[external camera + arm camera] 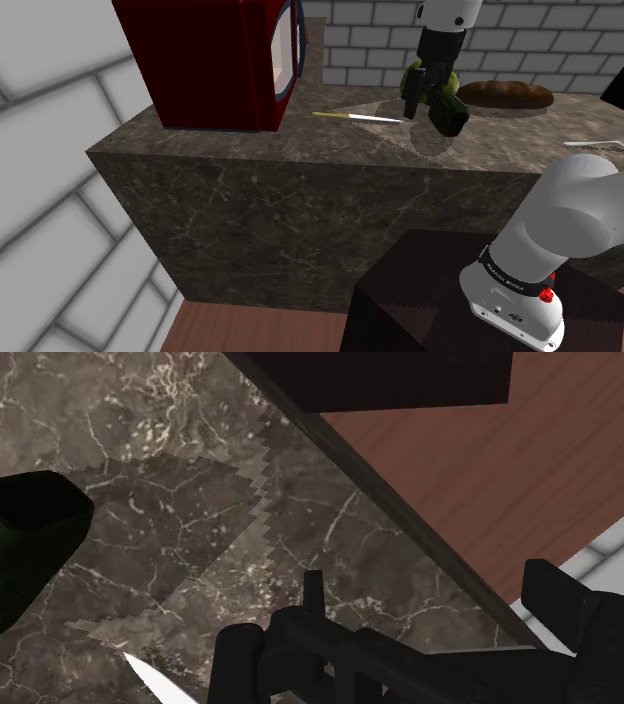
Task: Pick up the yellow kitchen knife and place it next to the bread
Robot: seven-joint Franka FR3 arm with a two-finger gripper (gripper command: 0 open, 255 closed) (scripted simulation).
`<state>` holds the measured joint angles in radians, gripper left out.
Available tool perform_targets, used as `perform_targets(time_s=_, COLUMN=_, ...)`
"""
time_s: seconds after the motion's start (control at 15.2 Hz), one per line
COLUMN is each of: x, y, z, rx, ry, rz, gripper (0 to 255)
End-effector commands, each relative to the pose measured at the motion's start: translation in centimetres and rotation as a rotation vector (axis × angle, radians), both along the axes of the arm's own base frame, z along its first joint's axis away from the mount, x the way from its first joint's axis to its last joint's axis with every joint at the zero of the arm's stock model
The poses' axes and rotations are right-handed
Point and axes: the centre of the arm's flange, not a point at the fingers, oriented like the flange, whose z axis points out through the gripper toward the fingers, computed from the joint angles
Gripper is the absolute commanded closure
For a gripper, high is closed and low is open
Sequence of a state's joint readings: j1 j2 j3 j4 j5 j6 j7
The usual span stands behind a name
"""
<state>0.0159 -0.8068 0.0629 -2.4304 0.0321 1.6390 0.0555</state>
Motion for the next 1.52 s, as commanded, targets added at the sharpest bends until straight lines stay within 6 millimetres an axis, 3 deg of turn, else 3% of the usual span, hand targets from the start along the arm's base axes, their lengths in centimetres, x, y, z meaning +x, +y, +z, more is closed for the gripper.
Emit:
perform_targets(time_s=0.0, x=0.0, y=0.0, z=0.0, rx=0.000, ry=0.000, rz=0.000, gripper=0)
perform_targets(time_s=0.73, x=12.3, y=-8.8, z=-3.9, rx=0.088, ry=0.020, rz=0.222, gripper=0)
perform_targets(time_s=1.45, x=26.0, y=-14.3, z=-8.6, rx=0.175, ry=0.040, rz=0.444, gripper=0)
